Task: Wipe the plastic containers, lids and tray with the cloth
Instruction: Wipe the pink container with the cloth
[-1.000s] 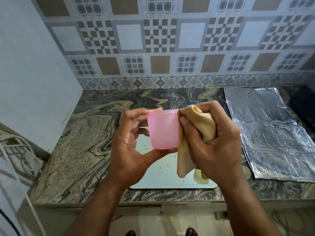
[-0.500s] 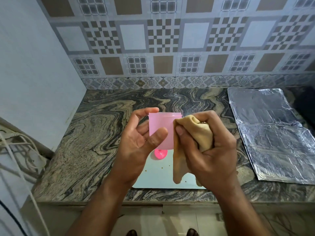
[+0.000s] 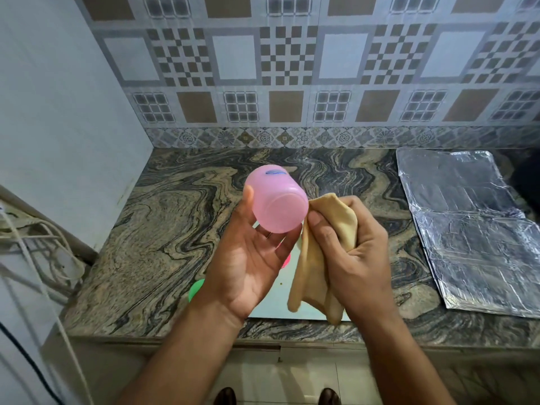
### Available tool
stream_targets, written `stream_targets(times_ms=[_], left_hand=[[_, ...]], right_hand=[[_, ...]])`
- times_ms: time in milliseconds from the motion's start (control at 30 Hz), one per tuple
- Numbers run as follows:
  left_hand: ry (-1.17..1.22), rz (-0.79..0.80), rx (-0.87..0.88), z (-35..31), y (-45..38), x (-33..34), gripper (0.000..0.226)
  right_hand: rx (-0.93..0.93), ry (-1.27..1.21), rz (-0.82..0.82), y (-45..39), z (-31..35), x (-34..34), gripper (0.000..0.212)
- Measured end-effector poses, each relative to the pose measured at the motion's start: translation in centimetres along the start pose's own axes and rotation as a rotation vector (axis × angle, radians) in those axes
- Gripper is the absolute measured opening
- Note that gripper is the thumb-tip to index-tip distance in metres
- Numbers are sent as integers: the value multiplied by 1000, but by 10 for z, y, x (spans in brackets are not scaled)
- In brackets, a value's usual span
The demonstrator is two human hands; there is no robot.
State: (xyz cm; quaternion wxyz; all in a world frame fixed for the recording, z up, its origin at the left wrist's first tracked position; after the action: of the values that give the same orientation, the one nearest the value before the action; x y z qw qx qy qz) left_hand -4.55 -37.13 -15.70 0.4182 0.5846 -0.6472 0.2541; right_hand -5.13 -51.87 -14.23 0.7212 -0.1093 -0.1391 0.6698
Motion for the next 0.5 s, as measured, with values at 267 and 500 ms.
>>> stream_targets(times_ms=[267,500], left_hand=[[-79,-147,84,-9,-3,-20,67],[-765,-254,415,-60,-9,-61,65]], right_hand=[[3,-8,-61,4,-1,-1,13],[14,39,-50,5,-3,-7,8]])
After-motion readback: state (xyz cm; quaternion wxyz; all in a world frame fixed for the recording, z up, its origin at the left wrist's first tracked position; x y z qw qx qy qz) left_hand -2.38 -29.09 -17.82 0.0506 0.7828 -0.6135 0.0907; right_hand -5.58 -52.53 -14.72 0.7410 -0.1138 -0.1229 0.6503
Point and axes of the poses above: each hand's wrist, its own y-axis away from the middle knuckle, its own x-axis out of the palm, z = x × y, the point moved 5 cm from there along -y, towards the middle knuckle, and after that the axes turned 1 degree about x, right-handed, at the moved point
